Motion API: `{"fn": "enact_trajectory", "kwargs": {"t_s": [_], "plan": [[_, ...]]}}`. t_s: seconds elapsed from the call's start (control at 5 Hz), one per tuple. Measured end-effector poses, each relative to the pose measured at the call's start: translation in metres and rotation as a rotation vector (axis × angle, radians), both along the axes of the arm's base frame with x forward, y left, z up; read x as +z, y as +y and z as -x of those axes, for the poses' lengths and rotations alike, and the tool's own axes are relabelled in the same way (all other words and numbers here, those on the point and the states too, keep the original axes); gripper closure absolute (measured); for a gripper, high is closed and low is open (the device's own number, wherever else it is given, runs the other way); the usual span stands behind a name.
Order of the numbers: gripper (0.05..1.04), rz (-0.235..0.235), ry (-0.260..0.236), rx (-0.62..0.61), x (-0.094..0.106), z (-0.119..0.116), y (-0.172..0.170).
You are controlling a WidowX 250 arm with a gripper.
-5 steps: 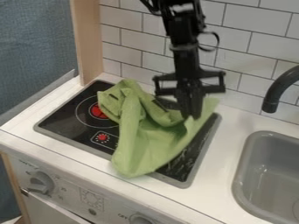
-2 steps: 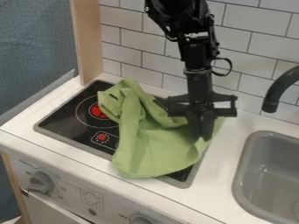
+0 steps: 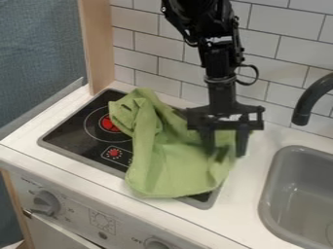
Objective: Unfold the cloth from left to right
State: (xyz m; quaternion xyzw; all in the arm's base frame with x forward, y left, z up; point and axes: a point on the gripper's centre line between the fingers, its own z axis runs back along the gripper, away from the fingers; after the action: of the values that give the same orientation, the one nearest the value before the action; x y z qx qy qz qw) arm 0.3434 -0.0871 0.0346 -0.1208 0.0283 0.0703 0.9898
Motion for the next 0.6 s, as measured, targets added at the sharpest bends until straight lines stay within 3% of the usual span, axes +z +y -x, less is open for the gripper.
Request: {"fn": "enact_trajectory", "kwargs": {"t_s": [0.2,0.6], "plan": [[0.06,-0.001,-0.008,0.003,0.003,0.0,0.0],[0.085,0.01,-0.07,0.008,0.037,0.003,0.001]]}}
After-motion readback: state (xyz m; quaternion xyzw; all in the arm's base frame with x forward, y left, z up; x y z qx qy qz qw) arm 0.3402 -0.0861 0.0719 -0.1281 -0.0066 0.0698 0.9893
